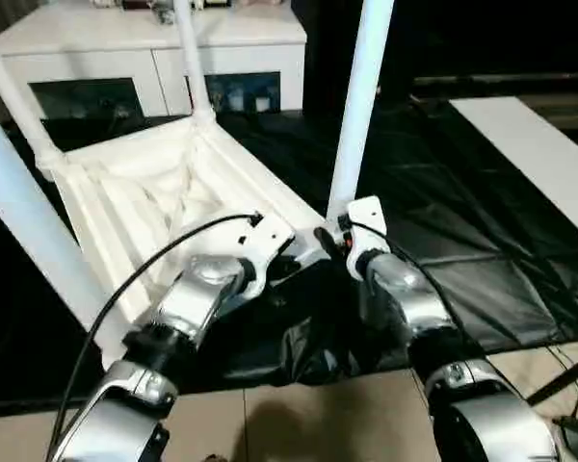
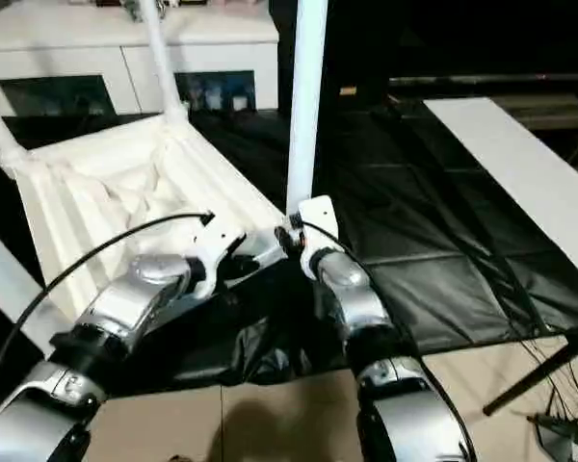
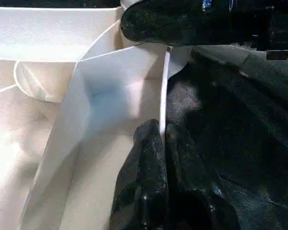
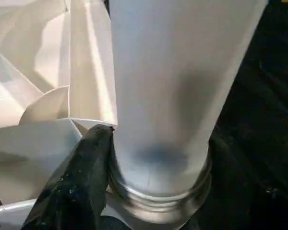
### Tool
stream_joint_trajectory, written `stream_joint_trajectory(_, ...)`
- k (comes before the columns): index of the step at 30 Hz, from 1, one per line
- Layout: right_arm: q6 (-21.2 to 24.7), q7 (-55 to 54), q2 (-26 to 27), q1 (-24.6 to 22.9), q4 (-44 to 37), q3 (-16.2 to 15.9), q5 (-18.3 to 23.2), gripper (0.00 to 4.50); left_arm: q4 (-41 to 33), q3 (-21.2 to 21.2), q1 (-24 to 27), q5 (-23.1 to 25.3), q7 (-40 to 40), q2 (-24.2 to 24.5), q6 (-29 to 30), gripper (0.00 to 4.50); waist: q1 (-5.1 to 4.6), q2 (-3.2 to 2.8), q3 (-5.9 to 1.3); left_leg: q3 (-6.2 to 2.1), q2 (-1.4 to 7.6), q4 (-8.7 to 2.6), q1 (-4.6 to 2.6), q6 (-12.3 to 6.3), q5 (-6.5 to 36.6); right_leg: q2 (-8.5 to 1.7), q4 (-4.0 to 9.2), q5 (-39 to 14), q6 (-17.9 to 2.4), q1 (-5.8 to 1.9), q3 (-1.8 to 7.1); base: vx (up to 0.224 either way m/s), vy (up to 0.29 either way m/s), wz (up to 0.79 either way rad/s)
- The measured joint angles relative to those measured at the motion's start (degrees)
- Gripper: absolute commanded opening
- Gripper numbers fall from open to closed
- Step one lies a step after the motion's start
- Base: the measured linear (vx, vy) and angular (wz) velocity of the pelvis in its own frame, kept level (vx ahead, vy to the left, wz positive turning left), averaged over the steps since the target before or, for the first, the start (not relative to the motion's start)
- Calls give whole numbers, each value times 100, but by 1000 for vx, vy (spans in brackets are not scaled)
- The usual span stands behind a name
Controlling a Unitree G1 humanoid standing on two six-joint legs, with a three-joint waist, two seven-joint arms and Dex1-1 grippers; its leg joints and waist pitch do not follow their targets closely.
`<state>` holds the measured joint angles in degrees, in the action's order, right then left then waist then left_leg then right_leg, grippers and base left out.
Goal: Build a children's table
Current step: Rotate leg to tighten
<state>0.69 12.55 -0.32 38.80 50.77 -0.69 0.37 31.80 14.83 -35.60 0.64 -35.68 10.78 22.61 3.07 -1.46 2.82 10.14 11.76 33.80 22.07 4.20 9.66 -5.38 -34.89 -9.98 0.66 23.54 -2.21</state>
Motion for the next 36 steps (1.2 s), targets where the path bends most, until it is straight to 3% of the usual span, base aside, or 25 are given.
stream_joint_trajectory(2,-108,144,22,-11,-7,31,75,333,-4,-7,2,39,26,41,-40,0,2,0,0,0,3,-3,3,0,0,2,-1,2,0,4,-3,0,0,0)
stream_joint_trajectory(3,-181,284,71,-26,-47,28,130,333,22,-58,2,69,130,103,-76,0,-51,4,-1,0,7,-2,2,0,0,6,-5,3,1,9,-3,0,0,0)
stream_joint_trajectory(4,-294,582,148,-34,-92,-52,161,351,54,-121,2,121,259,205,-126,0,-140,17,2,-6,8,-1,8,1,0,8,-6,9,3,18,-9,0,2,-22)
stream_joint_trajectory(7,-339,1384,104,-72,-163,-420,183,361,-95,-119,88,139,99,449,-170,0,-181,27,-1,-64,4,4,10,29,-16,8,2,13,2,33,-61,2,3,-16)
stream_joint_trajectory(10,-427,2328,-427,-164,-411,-731,171,361,-439,-28,307,114,-391,743,-361,0,-110,27,-2,-40,13,-5,3,28,-16,11,-4,35,-35,44,-57,39,-5,5)
stream_joint_trajectory(16,-738,3698,-1106,-418,-891,-972,177,361,-936,69,652,-78,-1189,1297,-518,0,-53,31,0,-30,14,-15,12,31,-10,10,9,18,-37,46,-59,10,-1,2)
stream_joint_trajectory(22,-553,4741,-2099,-697,-1597,-982,349,361,-1403,173,970,-275,-2289,1871,-541,0,66,37,-1,-11,13,-9,-4,35,-9,8,3,17,-37,26,-30,0,0,0)
stream_joint_trajectory(32,-320,5166,-2131,-755,-1866,-1091,430,361,-1559,266,1029,-332,-2684,1916,-546,0,62,37,-1,-8,13,1,-1,35,-9,6,-6,18,-36,18,-2,0,0,0)
stream_joint_trajectory(36,-378,4905,-1811,-642,-1442,-1173,230,361,-1577,291,1026,-331,-2711,1887,-542,0,63,37,-2,-9,13,1,3,35,-9,6,-10,18,-37,16,-3,0,0,0)
